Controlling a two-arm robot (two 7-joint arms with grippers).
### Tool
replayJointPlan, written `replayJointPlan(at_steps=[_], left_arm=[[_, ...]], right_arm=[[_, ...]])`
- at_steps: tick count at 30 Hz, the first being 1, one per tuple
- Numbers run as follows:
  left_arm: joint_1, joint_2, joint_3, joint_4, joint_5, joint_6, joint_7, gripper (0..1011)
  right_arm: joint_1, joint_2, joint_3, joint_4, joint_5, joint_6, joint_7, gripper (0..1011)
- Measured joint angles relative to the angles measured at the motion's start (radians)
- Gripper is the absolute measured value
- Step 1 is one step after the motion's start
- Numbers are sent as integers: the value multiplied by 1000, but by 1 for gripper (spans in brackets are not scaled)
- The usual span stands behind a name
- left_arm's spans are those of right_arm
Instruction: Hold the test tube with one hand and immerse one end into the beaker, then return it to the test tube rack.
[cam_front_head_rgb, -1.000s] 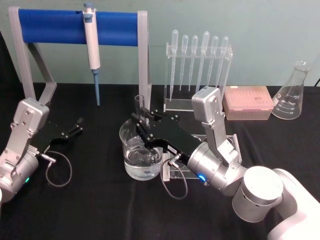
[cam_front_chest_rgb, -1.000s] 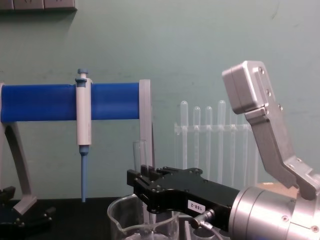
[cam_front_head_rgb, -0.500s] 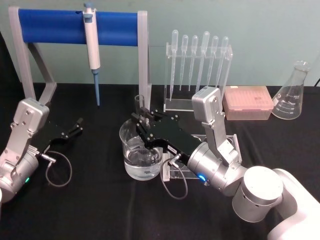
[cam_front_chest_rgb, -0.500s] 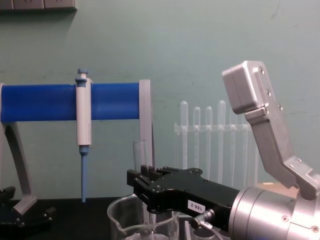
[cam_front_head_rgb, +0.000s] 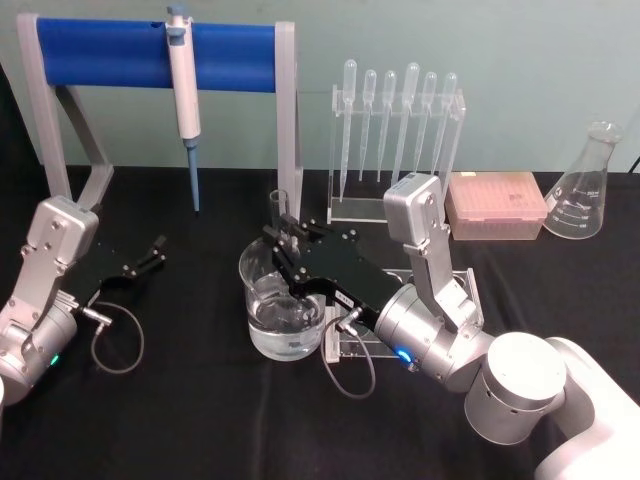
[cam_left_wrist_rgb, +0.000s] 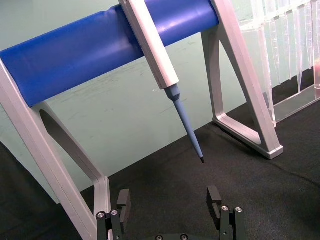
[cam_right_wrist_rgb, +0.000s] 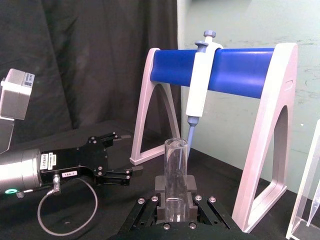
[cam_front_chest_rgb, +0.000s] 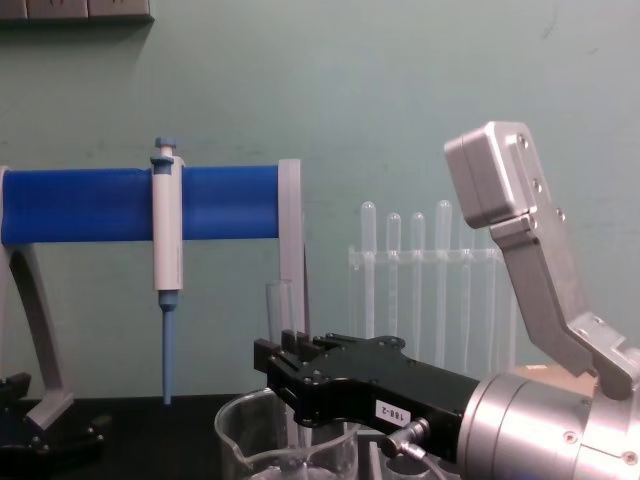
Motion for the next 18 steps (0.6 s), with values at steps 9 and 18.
replayJointPlan(at_steps=[9,18], left_arm=[[0,0,0,0,0,0,0,1000],[0,0,0,0,0,0,0,1000]], right_arm=[[0,0,0,0,0,0,0,226],[0,0,0,0,0,0,0,226]])
